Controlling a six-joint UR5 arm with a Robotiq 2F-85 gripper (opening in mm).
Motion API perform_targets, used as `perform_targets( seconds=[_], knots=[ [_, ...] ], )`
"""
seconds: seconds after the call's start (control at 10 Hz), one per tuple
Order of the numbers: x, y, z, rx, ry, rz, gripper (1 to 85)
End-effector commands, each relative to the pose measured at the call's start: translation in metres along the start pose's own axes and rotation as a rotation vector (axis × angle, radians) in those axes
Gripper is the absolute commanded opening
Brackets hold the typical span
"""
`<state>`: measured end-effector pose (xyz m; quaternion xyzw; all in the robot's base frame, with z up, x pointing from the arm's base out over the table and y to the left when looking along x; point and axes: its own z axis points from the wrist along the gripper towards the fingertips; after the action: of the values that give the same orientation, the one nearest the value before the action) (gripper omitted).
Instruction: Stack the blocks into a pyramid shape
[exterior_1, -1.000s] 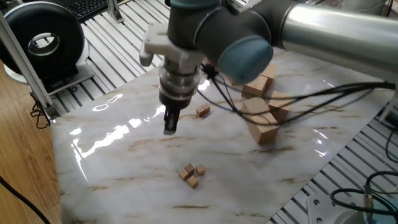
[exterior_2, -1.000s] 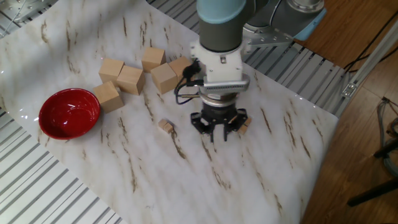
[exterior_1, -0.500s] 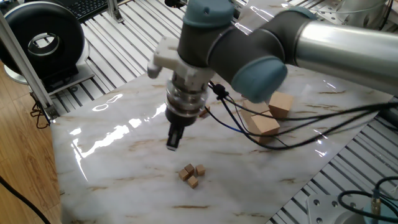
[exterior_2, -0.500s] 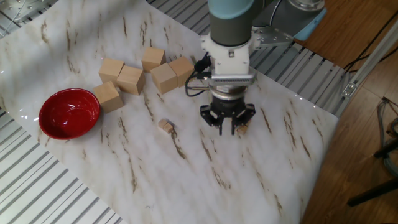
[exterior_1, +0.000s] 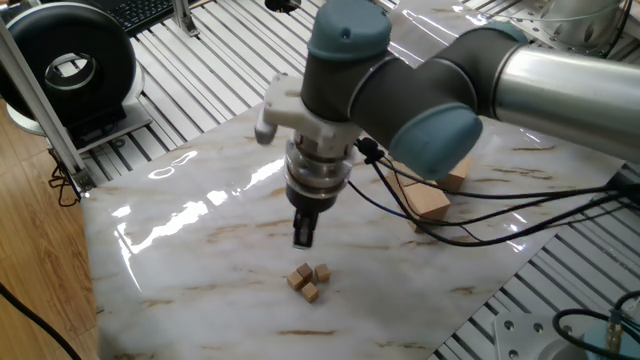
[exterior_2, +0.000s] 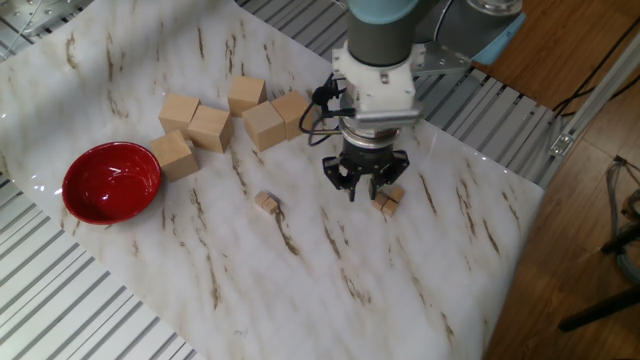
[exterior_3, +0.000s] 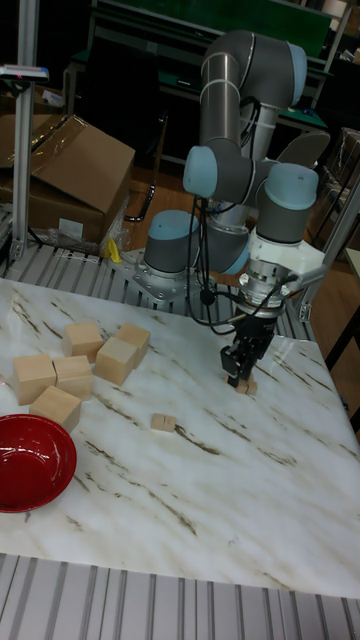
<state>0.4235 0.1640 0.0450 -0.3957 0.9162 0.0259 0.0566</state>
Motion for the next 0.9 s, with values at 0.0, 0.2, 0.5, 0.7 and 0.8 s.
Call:
perform_targets(
  seconds=[0.0, 0.2, 0.5, 0.7, 0.8],
  knots=[
    [0.001, 0.007, 0.003, -0.005, -0.009, -0.098, 35.0],
    [0.005, 0.001, 0.004, 0.019, 0.011, -0.127, 35.0],
    [0.005, -0.015, 0.004, 0.077, 0.013, -0.149, 32.3],
    [0.008, -0.014, 0.004, 0.073, 0.026, -0.178, 32.7],
    [0.01, -0.013, 0.004, 0.067, 0.032, -0.195, 32.7]
  ],
)
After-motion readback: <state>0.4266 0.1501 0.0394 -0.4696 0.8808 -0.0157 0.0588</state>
